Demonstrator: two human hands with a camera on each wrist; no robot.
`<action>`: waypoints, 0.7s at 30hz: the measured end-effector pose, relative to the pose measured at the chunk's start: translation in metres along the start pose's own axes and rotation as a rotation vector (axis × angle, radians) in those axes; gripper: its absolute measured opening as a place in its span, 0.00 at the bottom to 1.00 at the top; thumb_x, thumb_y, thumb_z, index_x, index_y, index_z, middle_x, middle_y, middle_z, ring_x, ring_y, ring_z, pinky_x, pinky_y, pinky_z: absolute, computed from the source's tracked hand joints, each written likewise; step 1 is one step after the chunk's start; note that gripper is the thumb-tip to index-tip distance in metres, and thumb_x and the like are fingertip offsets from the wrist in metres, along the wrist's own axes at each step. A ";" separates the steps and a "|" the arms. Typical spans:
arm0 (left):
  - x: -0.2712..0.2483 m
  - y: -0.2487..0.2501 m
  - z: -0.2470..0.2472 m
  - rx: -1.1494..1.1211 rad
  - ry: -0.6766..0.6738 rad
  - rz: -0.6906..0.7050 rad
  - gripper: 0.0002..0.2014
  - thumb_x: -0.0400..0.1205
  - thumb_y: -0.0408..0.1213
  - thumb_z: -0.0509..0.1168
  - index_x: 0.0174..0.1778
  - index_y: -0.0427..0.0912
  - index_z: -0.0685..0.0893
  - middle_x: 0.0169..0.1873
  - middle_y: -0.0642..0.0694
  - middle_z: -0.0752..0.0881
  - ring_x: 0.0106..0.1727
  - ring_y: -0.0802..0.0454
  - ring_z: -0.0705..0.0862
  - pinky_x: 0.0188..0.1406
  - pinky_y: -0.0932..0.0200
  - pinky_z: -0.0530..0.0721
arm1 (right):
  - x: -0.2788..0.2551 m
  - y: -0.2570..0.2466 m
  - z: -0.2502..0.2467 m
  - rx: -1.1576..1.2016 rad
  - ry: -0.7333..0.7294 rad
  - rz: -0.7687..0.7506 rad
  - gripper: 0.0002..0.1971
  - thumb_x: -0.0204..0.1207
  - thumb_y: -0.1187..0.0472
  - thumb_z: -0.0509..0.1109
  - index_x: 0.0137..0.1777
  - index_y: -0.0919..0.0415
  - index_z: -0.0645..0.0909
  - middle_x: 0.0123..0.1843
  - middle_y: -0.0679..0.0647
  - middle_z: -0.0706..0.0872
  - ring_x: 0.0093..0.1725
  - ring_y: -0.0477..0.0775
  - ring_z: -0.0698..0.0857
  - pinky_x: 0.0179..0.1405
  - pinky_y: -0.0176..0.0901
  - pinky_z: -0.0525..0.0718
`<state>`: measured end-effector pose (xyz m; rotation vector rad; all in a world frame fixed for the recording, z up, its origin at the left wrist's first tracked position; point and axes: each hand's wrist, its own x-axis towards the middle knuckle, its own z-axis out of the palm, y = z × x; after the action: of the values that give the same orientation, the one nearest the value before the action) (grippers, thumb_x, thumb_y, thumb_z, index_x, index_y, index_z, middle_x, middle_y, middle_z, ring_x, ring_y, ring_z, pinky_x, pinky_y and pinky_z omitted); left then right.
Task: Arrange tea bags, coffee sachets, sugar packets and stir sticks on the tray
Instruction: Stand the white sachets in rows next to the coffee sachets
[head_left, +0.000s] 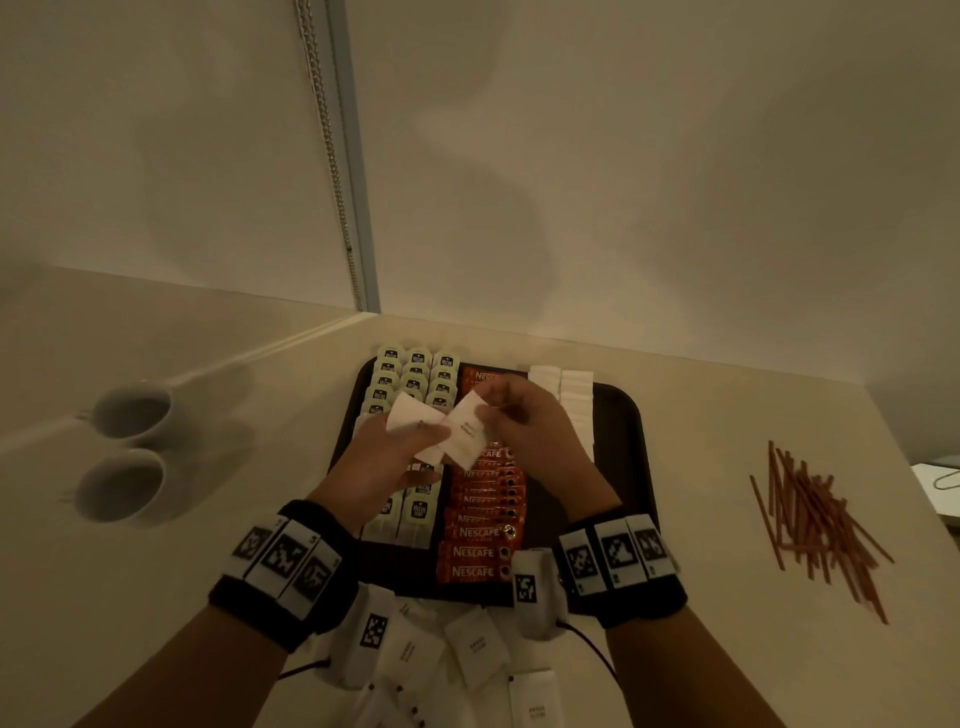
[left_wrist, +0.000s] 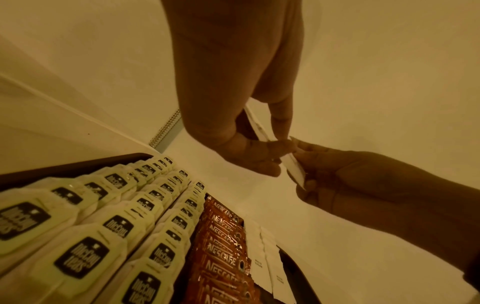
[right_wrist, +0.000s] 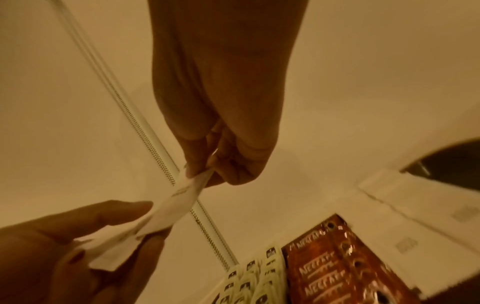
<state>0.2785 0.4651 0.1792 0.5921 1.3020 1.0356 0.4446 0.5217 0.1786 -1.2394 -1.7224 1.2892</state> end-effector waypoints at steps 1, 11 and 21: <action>0.000 0.000 0.000 0.010 -0.013 -0.005 0.06 0.79 0.30 0.69 0.51 0.40 0.84 0.42 0.42 0.88 0.43 0.49 0.87 0.28 0.64 0.84 | 0.002 -0.002 -0.001 -0.050 0.001 -0.015 0.07 0.78 0.68 0.68 0.52 0.58 0.83 0.48 0.45 0.84 0.48 0.40 0.83 0.40 0.26 0.82; 0.004 -0.004 0.004 -0.137 0.015 0.004 0.10 0.80 0.26 0.66 0.56 0.38 0.81 0.52 0.39 0.87 0.52 0.45 0.88 0.37 0.64 0.88 | -0.009 0.011 -0.006 0.125 0.023 0.184 0.13 0.73 0.61 0.74 0.56 0.59 0.78 0.52 0.57 0.87 0.50 0.55 0.88 0.44 0.46 0.89; 0.005 -0.001 -0.011 -0.269 0.027 -0.030 0.07 0.85 0.28 0.57 0.54 0.39 0.79 0.52 0.34 0.84 0.39 0.40 0.91 0.31 0.63 0.88 | -0.025 0.101 -0.066 0.049 0.400 0.447 0.13 0.77 0.65 0.69 0.61 0.62 0.78 0.58 0.57 0.84 0.53 0.52 0.85 0.47 0.41 0.86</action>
<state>0.2677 0.4672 0.1733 0.3546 1.1658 1.1738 0.5423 0.5274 0.1041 -1.7806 -1.1630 1.2047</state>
